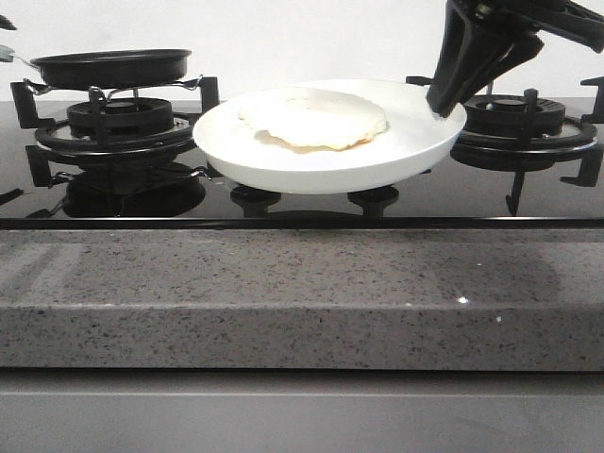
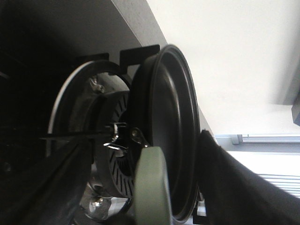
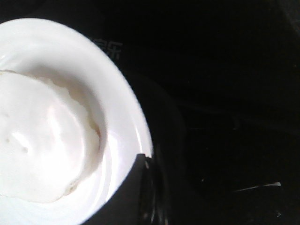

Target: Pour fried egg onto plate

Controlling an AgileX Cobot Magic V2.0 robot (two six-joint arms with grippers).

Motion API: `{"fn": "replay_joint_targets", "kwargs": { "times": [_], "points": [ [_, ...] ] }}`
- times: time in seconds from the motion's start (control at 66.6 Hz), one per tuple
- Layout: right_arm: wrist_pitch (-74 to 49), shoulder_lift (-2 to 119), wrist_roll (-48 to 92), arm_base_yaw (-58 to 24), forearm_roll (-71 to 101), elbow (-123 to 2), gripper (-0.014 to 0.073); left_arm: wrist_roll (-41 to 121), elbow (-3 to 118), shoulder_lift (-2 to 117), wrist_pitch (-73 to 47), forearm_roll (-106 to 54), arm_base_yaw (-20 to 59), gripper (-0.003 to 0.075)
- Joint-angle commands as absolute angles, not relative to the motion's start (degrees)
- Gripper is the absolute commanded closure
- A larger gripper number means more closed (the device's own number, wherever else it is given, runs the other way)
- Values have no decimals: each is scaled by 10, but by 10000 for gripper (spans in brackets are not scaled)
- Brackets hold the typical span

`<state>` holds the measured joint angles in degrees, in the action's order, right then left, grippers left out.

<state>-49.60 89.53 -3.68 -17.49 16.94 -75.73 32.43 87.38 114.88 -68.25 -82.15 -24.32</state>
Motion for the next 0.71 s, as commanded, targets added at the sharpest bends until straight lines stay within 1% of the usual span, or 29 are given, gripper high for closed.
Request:
{"fn": "replay_joint_targets", "kwargs": {
  "times": [0.0,0.225,0.376,0.556,0.691],
  "points": [
    [-469,869,-34,-176,178,-771,703,327,892,1099,-737,-856,-256,247],
    [-469,869,-34,-176,178,-771,703,321,892,1051,-736,-828,-297,247],
    [-469,869,-34,-176,178,-771,703,304,892,998,-707,-769,-301,247],
    [-469,869,-34,-176,178,-771,703,266,892,908,-643,-618,-263,247],
    [-469,869,-34,-176,178,-771,703,223,892,831,-615,-477,-196,247]
  ]
}}
